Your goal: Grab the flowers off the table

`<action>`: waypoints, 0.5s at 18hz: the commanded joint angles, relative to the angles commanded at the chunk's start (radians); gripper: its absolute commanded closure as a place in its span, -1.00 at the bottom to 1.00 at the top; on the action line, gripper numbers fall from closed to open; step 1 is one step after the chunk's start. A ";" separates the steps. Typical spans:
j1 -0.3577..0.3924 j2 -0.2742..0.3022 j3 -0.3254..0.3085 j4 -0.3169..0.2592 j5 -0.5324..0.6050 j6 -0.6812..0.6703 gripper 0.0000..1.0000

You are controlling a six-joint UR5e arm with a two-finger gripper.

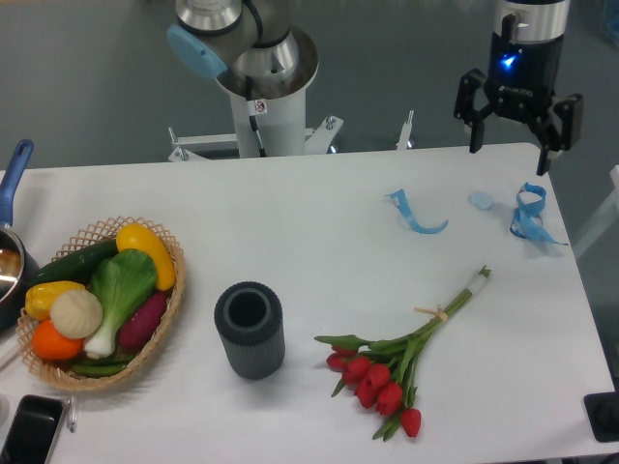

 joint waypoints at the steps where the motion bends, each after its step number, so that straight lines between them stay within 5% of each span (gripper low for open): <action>1: -0.002 0.000 -0.002 0.000 0.005 0.005 -1.00; 9: -0.006 -0.008 -0.025 0.002 -0.003 -0.014 -1.00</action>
